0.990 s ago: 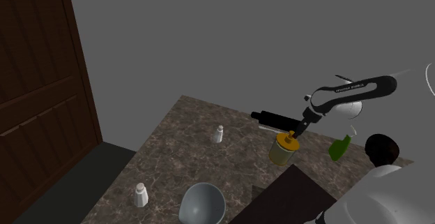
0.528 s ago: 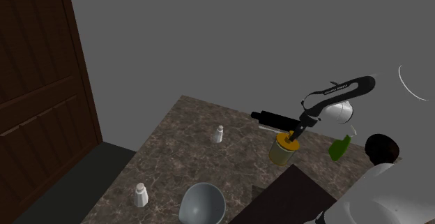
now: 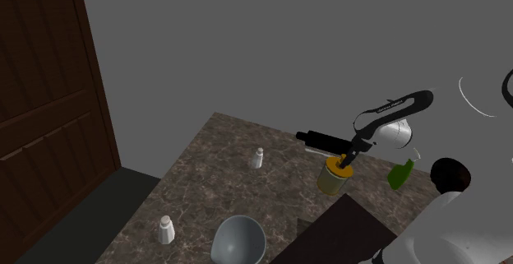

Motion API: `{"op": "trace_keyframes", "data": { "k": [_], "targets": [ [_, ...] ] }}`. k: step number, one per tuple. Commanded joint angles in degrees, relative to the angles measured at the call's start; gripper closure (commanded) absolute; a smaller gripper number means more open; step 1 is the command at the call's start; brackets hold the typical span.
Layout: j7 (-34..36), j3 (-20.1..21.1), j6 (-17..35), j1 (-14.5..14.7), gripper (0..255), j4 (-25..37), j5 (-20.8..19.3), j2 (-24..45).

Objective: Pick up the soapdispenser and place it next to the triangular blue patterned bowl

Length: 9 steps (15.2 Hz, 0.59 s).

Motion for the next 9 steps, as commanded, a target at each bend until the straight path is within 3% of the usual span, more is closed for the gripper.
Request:
{"op": "trace_keyframes", "data": {
  "k": [1,2,9],
  "targets": [
    [0.0,0.0,0.0,0.0,0,0.0,0.0,0.0],
    [0.0,0.0,0.0,0.0,255,0.0,0.0,0.0],
    [0.09,0.04,-0.04,-0.01,255,0.01,-0.06,-0.05]
  ]
}}
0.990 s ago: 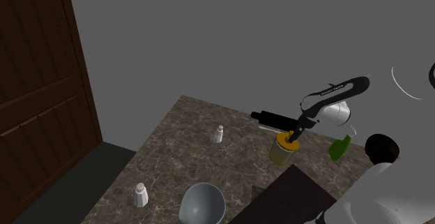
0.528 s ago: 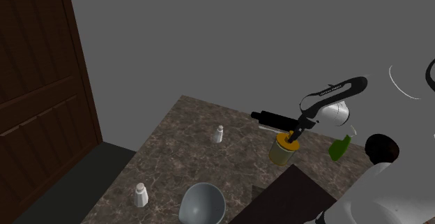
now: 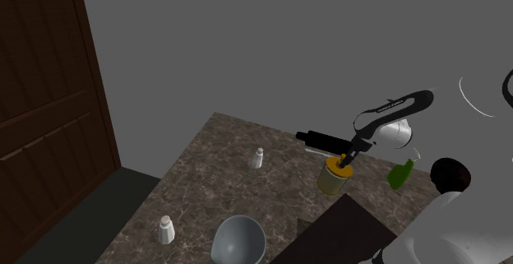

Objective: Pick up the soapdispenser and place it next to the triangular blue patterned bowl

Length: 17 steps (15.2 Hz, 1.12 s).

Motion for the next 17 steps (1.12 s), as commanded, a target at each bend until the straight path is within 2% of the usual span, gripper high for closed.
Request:
{"op": "trace_keyframes", "data": {
  "k": [1,2,9,17],
  "targets": [
    [-0.02,0.01,-0.06,0.03,255,-0.07,0.02,0.06],
    [-0.08,-0.02,-0.01,0.03,255,-0.1,0.05,0.09],
    [5.88,2.62,-6.66,-3.41,255,1.04,-7.42,-6.57],
    [9.43,5.44,-14.39,-5.85,255,3.3,-11.25,-12.59]
  ]
}}
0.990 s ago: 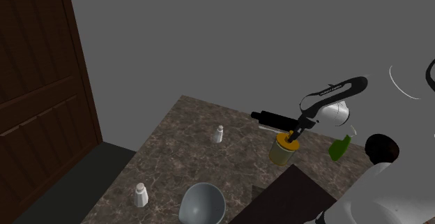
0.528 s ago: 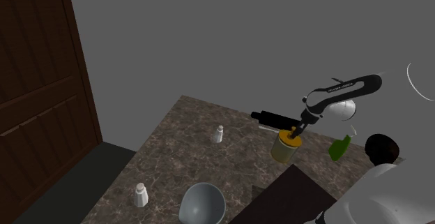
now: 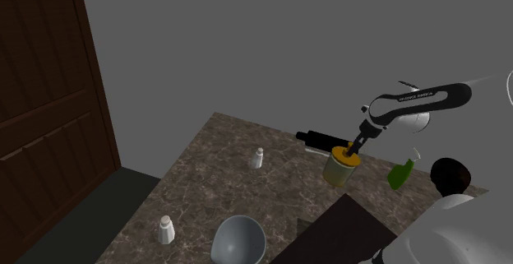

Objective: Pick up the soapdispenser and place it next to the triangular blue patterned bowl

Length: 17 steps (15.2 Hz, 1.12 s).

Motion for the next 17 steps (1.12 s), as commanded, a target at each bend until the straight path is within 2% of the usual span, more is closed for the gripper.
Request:
{"op": "trace_keyframes", "data": {
  "k": [1,17],
  "targets": [
    [0.82,0.74,-1.85,-0.54,255,0.43,-0.79,-1.52],
    [3.88,4.95,-16.27,-2.21,255,7.62,-2.49,-9.11]
  ]
}}
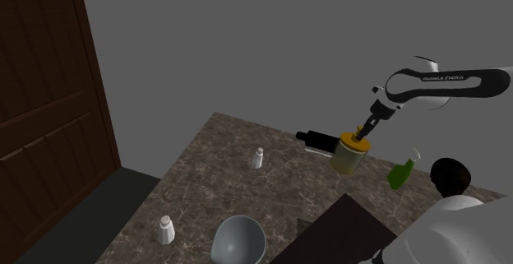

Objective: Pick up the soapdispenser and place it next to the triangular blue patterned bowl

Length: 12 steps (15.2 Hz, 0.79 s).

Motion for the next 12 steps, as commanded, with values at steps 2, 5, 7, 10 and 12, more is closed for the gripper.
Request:
{"op": "trace_keyframes", "data": {
  "k": [2,5,7,10,12],
  "targets": [
    [0.53,0.83,-2.66,-0.18,255,1.43,-0.11,-1.28],
    [0.83,1.44,-5.16,-0.21,255,3.18,-0.05,-2.06],
    [1.0,1.82,-6.8,-0.21,255,4.39,0.03,-2.5],
    [1.22,2.37,-9.22,-0.17,255,6.29,0.17,-3.03],
    [1.36,2.7,-10.81,-0.13,255,7.61,0.28,-3.31]
  ]
}}
